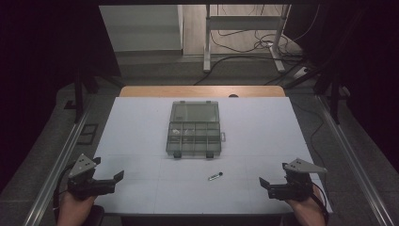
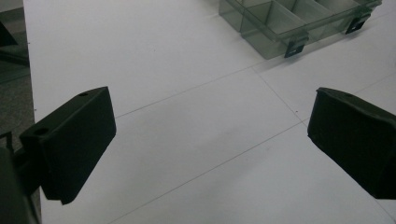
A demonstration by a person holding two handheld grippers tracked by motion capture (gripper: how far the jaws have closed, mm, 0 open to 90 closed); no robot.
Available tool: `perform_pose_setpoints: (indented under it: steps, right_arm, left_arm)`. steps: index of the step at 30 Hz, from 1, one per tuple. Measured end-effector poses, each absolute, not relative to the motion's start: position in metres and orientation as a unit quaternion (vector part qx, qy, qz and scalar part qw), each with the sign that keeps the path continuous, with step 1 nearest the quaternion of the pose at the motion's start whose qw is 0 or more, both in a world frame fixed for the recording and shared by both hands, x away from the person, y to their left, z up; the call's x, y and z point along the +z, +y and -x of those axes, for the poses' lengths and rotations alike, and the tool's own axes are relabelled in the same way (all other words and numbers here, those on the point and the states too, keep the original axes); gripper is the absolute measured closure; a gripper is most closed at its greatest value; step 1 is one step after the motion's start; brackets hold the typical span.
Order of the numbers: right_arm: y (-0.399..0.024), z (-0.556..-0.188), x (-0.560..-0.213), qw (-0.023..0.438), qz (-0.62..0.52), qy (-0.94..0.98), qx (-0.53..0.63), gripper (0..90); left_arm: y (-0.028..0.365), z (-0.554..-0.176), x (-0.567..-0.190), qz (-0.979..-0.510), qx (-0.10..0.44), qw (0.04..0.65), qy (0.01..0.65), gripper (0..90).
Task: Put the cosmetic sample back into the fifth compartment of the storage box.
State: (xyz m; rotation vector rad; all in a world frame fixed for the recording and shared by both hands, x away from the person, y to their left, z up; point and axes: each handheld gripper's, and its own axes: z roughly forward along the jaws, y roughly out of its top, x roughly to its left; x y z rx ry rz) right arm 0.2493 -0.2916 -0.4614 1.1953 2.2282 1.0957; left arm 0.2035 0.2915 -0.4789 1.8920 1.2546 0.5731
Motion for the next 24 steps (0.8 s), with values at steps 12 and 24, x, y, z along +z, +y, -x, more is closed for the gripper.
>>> perform_pose_setpoints:
  steps: [12,24]
  right_arm:
    - [-0.2915,-0.2521,-0.4619,0.184,-0.429,0.794,0.390,0.0]
    - [-0.2881,-0.2542,-0.4621,0.174,-0.418,0.805,0.384,1.2]
  left_arm:
    - [0.2932,-0.2025,-0.4792,-0.745,0.218,0.393,0.493,2.2]
    - [0.2947,-0.2019,-0.4794,-0.743,0.215,0.399,0.493,2.3]
